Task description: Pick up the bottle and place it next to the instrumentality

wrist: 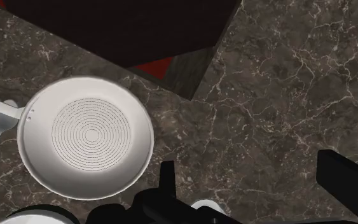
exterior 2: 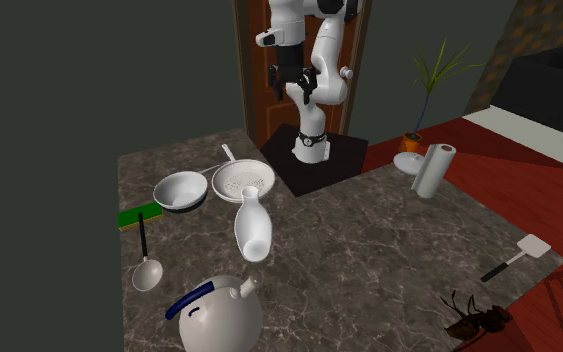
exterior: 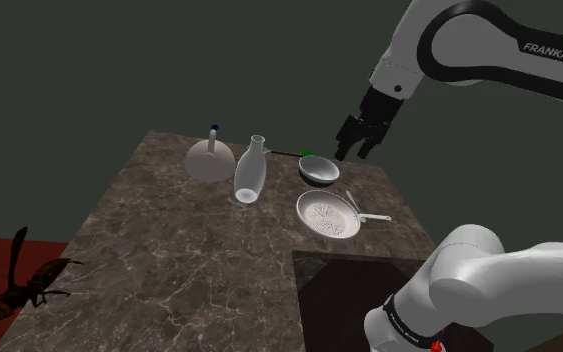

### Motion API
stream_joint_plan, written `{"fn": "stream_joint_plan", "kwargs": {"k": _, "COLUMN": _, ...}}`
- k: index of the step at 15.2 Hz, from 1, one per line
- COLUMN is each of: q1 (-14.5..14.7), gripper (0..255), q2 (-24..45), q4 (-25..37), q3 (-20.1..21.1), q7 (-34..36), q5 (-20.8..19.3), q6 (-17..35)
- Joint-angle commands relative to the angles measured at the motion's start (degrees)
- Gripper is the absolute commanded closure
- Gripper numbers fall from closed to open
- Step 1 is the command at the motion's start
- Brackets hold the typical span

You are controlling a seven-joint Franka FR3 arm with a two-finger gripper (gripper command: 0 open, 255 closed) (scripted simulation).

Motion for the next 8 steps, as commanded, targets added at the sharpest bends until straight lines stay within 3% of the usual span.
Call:
{"fn": "stream_joint_plan", "kwargs": {"k": 1, "q1": 0.00, "gripper": 0, "q2": 0.00, "q4": 0.00, "q3": 0.00, "q7": 0.00, "q5": 0.00, "q6": 0.00}}
{"fn": "stream_joint_plan", "kwargs": {"k": 8, "q1": 0.39, "gripper": 0, "q2": 16.18, "q4": 6.99, "q3": 0.82, "q7": -0.53, "q5": -0.91, "q6": 8.90}}
